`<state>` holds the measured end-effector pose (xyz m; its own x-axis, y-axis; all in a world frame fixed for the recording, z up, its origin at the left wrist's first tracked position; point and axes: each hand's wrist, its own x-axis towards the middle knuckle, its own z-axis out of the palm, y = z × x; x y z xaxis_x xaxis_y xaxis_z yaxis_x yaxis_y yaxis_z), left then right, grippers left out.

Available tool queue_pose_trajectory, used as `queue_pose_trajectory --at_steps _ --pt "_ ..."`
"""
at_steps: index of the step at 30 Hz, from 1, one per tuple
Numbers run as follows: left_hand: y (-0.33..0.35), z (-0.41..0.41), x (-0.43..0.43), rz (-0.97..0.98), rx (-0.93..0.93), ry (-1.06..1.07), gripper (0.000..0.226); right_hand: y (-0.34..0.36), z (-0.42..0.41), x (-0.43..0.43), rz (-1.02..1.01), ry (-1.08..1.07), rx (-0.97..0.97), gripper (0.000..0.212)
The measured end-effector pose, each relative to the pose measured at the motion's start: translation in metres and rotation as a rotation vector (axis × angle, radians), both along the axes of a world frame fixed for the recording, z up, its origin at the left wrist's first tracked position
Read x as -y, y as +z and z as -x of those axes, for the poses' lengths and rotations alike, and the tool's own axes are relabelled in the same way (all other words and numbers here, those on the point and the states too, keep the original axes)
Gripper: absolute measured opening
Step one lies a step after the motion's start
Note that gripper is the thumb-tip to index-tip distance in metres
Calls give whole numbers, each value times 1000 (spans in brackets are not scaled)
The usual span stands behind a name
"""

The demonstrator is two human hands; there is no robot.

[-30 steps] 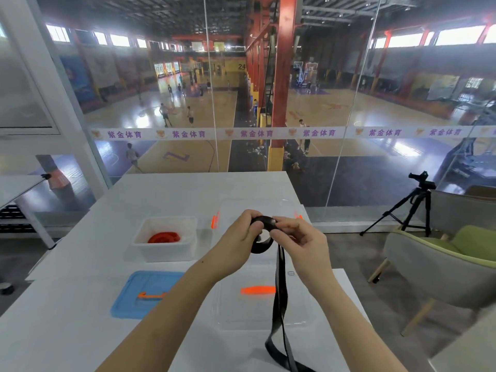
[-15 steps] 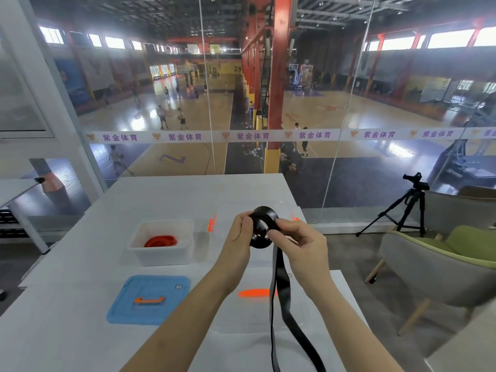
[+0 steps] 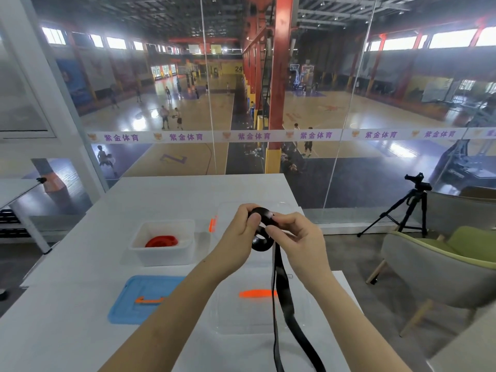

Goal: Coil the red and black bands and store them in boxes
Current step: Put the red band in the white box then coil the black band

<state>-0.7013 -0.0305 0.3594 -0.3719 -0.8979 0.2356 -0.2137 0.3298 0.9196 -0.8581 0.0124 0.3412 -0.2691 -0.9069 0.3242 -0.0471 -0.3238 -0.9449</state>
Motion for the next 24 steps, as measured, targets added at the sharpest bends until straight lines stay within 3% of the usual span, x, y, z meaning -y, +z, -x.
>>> queue_pose_trajectory --at_steps 8,11,18,24 --pt "-15 14 -5 -240 -394 191 43 -18 -11 -9 -31 -3 75 22" --pt "-19 17 -8 -275 -421 193 50 -19 -12 -9 -13 -72 84 20" --pt "-17 -2 -2 -195 -188 94 30 -5 8 -6 -11 -63 -34 25" --pt "1 -4 2 138 256 -9 36 6 14 -4 -42 -3 -238 23"
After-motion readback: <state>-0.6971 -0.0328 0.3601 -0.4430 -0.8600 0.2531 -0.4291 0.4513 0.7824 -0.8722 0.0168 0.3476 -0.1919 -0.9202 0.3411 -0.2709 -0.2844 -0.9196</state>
